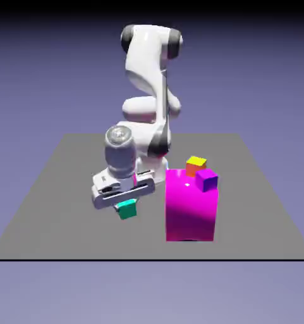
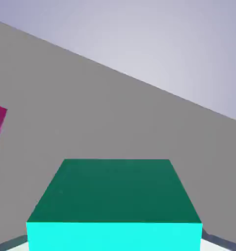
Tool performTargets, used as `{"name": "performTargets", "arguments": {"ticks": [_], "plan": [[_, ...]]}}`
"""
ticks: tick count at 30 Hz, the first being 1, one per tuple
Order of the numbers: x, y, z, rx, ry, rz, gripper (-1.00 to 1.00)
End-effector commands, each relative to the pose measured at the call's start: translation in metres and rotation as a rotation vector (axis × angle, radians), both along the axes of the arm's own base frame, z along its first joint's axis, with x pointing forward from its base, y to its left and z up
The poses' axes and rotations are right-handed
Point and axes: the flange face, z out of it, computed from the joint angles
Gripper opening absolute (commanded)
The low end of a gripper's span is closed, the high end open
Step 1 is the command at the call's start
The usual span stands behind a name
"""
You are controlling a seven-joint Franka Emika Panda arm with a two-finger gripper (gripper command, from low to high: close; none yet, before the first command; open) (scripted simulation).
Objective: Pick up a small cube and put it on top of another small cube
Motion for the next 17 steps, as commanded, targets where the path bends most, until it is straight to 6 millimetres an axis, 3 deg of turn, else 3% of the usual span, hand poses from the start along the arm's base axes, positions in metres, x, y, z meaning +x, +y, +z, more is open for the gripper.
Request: {"name": "performTargets", "arguments": {"ticks": [1, 5, 7, 8, 9, 13, 14, 15, 16, 17], "plan": [[-0.003, 0.021, 0.018, -0.003, -0.008, 0.100, -1.00], [-0.038, 0.133, 0.091, -0.039, -0.042, 0.558, -1.00], [-0.068, 0.181, 0.129, -0.077, -0.063, 0.777, -1.00], [-0.079, 0.195, 0.140, -0.091, -0.070, 0.844, -1.00], [-0.079, 0.195, 0.140, -0.091, -0.070, 0.844, -1.00], [-0.078, 0.184, 0.074, -0.091, -0.070, 0.844, -1.00], [-0.078, 0.183, 0.072, -0.091, -0.070, 0.844, -1.00], [-0.078, 0.183, 0.072, -0.091, -0.070, 0.844, 1.00], [-0.078, 0.183, 0.072, -0.091, -0.070, 0.844, 1.00], [-0.077, 0.186, 0.088, -0.092, -0.070, 0.844, 1.00]]}}
